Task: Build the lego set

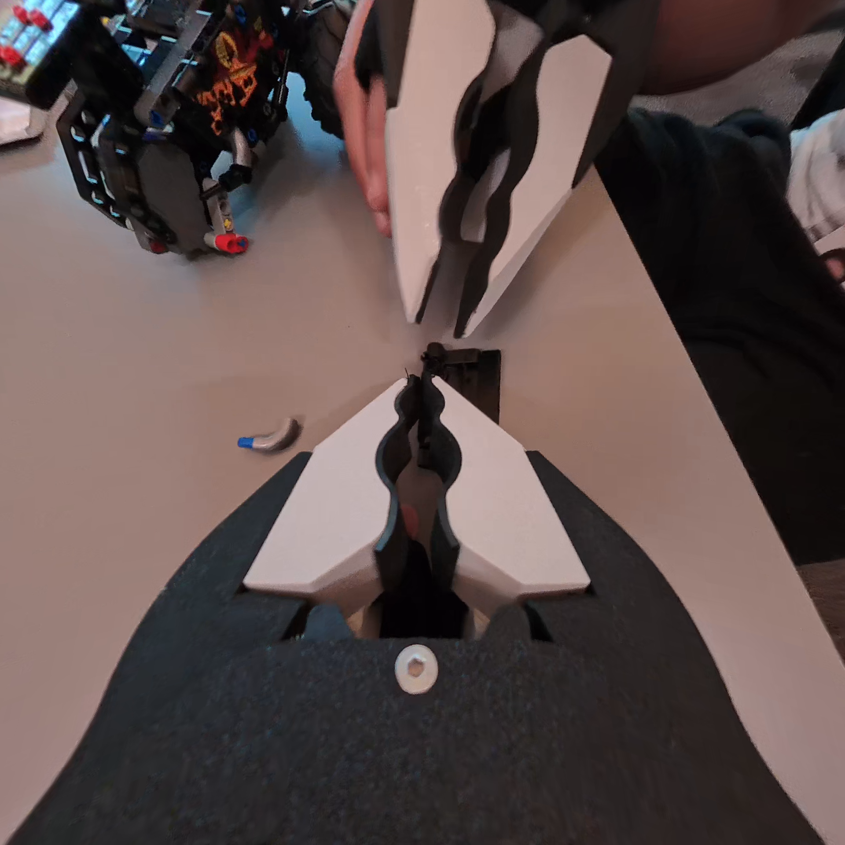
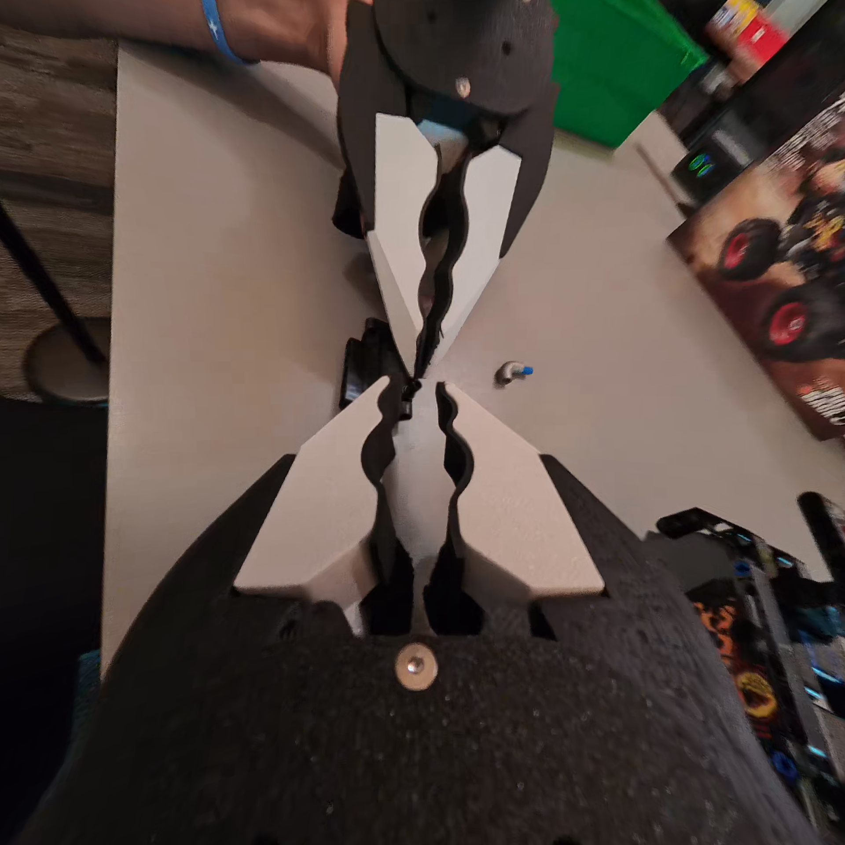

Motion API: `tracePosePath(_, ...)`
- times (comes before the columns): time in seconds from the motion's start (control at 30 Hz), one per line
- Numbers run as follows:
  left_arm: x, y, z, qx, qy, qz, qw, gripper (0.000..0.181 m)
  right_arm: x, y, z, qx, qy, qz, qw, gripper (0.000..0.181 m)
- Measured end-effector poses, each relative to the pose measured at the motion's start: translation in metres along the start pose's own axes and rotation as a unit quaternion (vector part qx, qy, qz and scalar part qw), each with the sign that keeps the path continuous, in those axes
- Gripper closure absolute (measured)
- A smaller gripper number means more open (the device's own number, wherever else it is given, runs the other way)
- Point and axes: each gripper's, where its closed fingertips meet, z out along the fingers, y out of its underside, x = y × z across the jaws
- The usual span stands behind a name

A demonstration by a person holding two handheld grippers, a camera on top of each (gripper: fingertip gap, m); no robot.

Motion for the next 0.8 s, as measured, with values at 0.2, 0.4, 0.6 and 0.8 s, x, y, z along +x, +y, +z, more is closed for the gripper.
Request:
tracePosePath(0.2,0.003,0.0,0.0,-0.001,0.004,0.005,1.0,0.181,-0.004,0.015,0.014,-0.064,-0.044,0.023,0.997,0.172)
tracePosePath(0.4,0.002,0.001,0.0,-0.003,0.0,0.004,1.0,0.181,-0.004,0.012,0.018,-0.058,-0.062,0.026,0.996,0.175)
tracePosePath(0.6,-0.01,0.008,-0.01,-0.021,-0.023,-0.025,0.999,0.176,-0.009,0.013,0.017,-0.06,-0.075,0.03,0.995,0.165)
tracePosePath(0.8,-0.007,0.0,-0.023,0.013,0.022,-0.105,0.994,0.172,-0.006,0.018,0.021,-0.076,-0.06,0.017,0.995,0.177)
